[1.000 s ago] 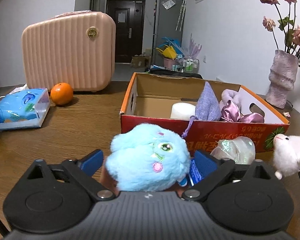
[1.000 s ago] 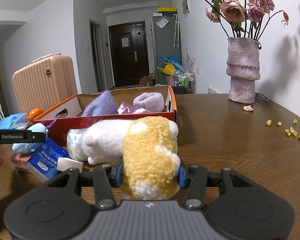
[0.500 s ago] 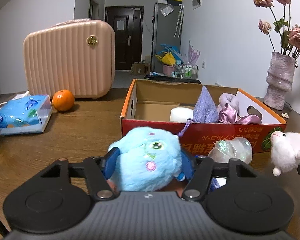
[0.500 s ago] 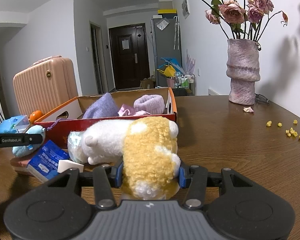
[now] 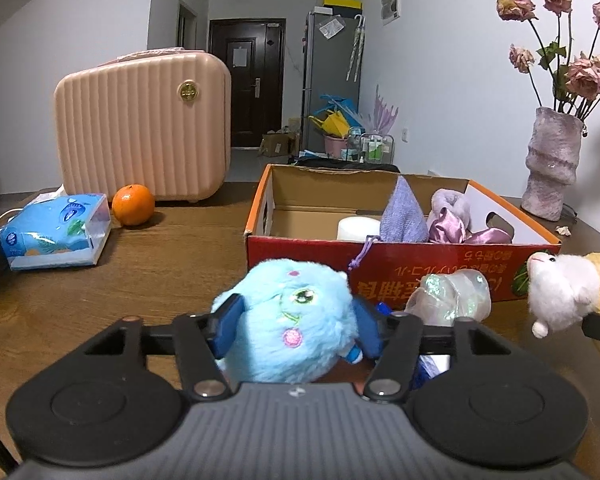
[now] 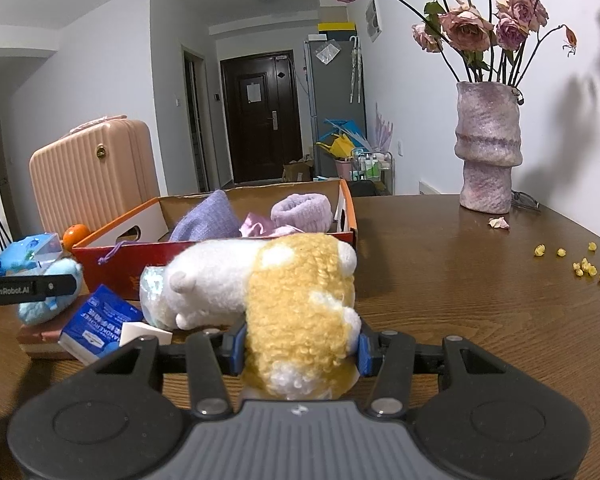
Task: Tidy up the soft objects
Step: 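Carry the plush lamb and blue fluffy plush over the cardboard box with both tools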
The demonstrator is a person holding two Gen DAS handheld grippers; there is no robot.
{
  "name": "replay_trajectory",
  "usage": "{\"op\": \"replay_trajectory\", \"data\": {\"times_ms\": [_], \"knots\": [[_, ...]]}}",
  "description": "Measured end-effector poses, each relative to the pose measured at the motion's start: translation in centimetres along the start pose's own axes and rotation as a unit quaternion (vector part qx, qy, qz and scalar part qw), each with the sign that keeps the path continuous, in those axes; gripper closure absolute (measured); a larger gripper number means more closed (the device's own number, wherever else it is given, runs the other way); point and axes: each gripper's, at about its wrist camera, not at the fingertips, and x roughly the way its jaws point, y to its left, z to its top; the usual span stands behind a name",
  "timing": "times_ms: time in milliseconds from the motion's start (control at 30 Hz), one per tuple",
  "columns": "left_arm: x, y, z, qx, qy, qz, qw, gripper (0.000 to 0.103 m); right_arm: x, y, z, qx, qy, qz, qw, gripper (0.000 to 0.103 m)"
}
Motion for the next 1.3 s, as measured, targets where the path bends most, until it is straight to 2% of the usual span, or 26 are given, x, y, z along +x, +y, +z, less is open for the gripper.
{"op": "replay_trajectory", "data": {"times_ms": [67, 167, 300, 433, 533, 667, 833, 1300], "knots": [[0.0, 0.2, 0.0, -0.004, -0.001, 0.003, 1.0, 0.021, 0.0, 0.0, 0.0, 0.0, 0.0, 0.0, 1.0, 0.054], [0.2, 0.5, 0.1, -0.012, 0.005, 0.009, 0.9999, 0.014, 0.0, 0.0, 0.0, 0.0, 0.001, 0.0, 1.0, 0.054], [1.1, 1.2, 0.1, -0.024, 0.021, 0.013, 0.9994, 0.009, 0.1, 0.0, 0.0, -0.001, 0.001, 0.0, 1.0, 0.054], [2.0, 1.7, 0.2, -0.029, 0.037, 0.004, 0.9989, 0.009, 0.1, 0.1, -0.1, -0.002, 0.002, 0.0, 1.0, 0.054], [2.5, 1.9, 0.2, -0.026, 0.042, -0.01, 0.9987, 0.024, 0.1, 0.1, -0.1, -0.003, 0.003, -0.001, 1.0, 0.054], [2.5, 1.9, 0.2, -0.028, 0.043, -0.018, 0.9985, 0.025, 0.1, 0.1, -0.1, -0.003, 0.003, -0.001, 1.0, 0.054], [2.2, 1.7, 0.1, -0.022, 0.035, -0.011, 0.9991, 0.026, 0.1, 0.0, 0.0, -0.002, 0.001, -0.001, 1.0, 0.054], [-0.9, 1.4, 0.8, -0.02, -0.02, 0.005, 0.9996, 0.025, -0.4, -0.1, 0.0, -0.001, -0.016, 0.001, 1.0, 0.054]]}}
